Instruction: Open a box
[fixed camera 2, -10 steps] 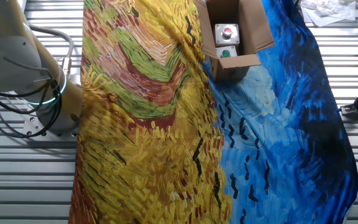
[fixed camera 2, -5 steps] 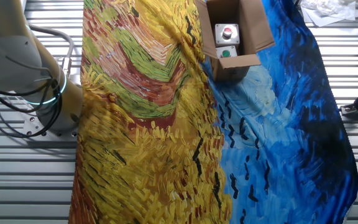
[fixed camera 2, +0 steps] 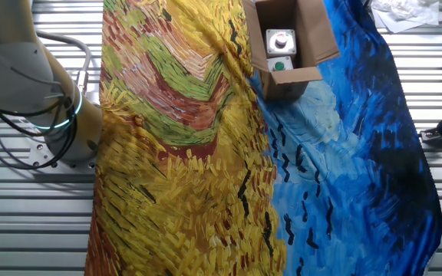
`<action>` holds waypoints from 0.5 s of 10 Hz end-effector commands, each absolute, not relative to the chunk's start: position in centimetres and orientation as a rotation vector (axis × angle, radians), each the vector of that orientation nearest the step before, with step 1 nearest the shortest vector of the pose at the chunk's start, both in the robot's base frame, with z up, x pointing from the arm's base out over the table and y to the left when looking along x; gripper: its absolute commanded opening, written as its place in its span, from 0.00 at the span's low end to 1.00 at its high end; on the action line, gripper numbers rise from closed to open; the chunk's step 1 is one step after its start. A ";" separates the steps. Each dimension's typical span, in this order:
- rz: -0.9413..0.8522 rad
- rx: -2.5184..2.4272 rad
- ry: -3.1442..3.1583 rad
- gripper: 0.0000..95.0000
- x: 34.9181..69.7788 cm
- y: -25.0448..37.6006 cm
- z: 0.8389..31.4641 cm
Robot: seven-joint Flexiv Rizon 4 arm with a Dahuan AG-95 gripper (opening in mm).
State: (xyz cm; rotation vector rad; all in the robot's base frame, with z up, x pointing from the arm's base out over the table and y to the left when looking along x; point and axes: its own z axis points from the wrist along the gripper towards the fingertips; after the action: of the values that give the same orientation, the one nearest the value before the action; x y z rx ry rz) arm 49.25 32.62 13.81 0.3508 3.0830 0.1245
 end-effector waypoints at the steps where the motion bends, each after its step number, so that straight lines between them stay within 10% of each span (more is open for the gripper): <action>1: 0.116 0.351 3.081 0.00 49.4 32.6 13.5; 5: 0.091 0.340 3.080 0.00 49.5 32.5 12.8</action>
State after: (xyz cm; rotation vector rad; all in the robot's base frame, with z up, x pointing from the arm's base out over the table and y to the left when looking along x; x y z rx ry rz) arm 49.50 32.50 12.77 0.3392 3.0819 0.0876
